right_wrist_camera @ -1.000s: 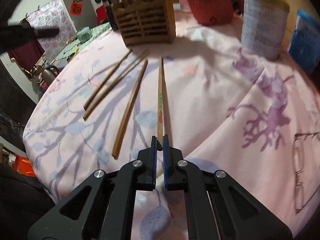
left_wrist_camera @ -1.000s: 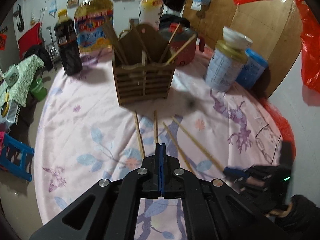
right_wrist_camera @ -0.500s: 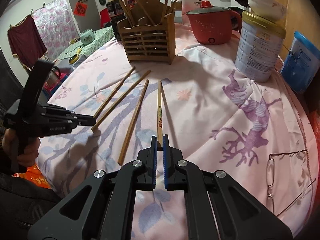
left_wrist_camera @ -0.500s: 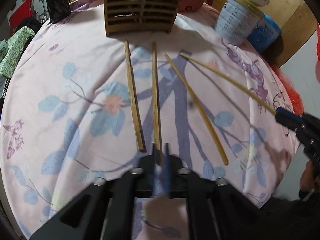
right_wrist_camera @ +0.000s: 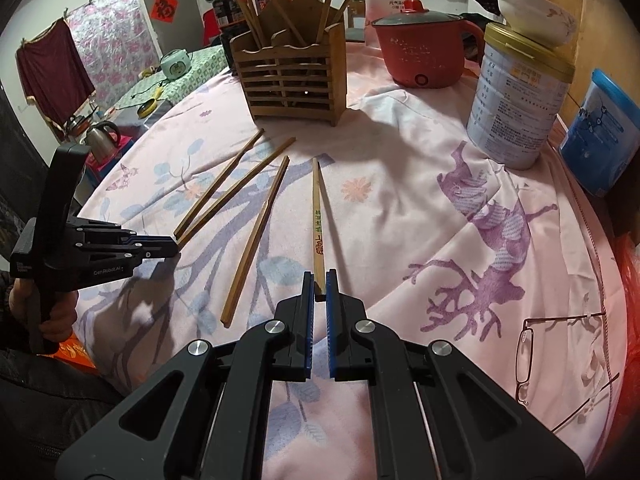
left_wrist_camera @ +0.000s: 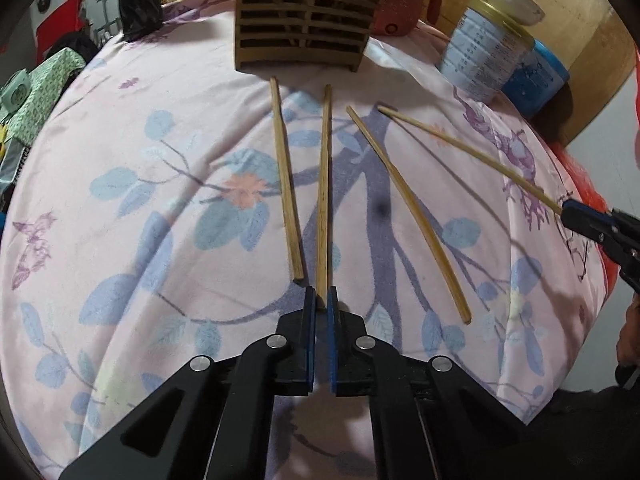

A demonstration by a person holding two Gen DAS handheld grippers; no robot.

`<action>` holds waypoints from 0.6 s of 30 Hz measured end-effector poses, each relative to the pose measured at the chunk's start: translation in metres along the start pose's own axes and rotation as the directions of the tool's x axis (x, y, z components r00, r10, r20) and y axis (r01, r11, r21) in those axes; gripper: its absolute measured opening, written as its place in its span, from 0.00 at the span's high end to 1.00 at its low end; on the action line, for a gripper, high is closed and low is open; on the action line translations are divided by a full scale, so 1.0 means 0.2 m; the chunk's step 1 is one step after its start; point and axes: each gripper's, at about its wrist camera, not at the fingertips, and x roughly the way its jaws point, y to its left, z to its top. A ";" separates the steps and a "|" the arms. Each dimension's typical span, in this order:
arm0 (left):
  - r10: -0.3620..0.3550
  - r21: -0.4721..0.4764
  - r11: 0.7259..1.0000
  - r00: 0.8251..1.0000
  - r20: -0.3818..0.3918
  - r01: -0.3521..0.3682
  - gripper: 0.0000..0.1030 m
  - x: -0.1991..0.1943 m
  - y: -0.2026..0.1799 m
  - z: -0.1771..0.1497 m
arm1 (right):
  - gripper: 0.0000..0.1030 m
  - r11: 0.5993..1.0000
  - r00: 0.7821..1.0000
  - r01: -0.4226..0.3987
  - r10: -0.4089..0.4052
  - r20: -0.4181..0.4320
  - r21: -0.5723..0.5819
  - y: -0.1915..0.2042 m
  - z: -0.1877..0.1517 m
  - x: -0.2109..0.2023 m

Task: Organize utensils
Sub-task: 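Lift both chopsticks, carry them to the wooden holder and lower inside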

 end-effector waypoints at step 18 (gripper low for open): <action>-0.032 0.149 0.989 0.941 0.337 -0.019 0.95 -0.89 -0.18 0.61 | 0.94 1.000 0.923 0.005 -0.009 0.384 0.010 0.11 0.44 -0.50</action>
